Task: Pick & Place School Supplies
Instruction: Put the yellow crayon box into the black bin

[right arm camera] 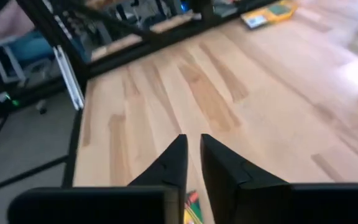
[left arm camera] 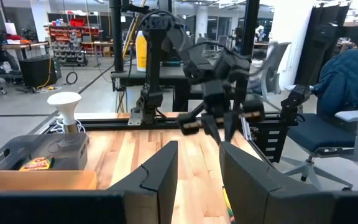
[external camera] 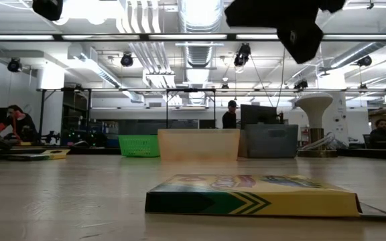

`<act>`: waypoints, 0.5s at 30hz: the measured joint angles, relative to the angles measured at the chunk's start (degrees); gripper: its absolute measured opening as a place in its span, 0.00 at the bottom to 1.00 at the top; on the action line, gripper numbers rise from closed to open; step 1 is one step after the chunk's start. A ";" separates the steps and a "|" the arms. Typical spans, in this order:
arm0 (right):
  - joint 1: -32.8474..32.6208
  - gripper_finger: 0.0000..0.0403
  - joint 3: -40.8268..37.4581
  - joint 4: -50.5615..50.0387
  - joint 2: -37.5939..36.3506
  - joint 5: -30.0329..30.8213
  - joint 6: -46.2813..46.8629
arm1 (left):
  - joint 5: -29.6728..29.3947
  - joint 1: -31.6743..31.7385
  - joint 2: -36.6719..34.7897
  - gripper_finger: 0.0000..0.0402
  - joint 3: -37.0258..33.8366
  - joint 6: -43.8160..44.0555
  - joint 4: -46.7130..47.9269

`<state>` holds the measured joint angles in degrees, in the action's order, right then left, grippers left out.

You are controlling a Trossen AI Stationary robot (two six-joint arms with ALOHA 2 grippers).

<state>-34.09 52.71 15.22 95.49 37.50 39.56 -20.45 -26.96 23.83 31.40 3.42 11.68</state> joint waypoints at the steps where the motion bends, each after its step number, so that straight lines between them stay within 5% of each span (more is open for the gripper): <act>1: -0.24 0.12 0.26 -0.35 0.90 0.00 0.32 | 0.00 0.00 0.00 0.31 0.00 0.00 -0.02; 15: -2.78 0.51 0.41 -7.56 2.60 -9.33 0.13 | 0.00 -0.02 0.00 0.31 0.00 0.02 -0.01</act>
<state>-36.87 53.12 7.66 98.09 28.17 39.68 -20.45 -26.98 23.83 31.40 3.44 11.67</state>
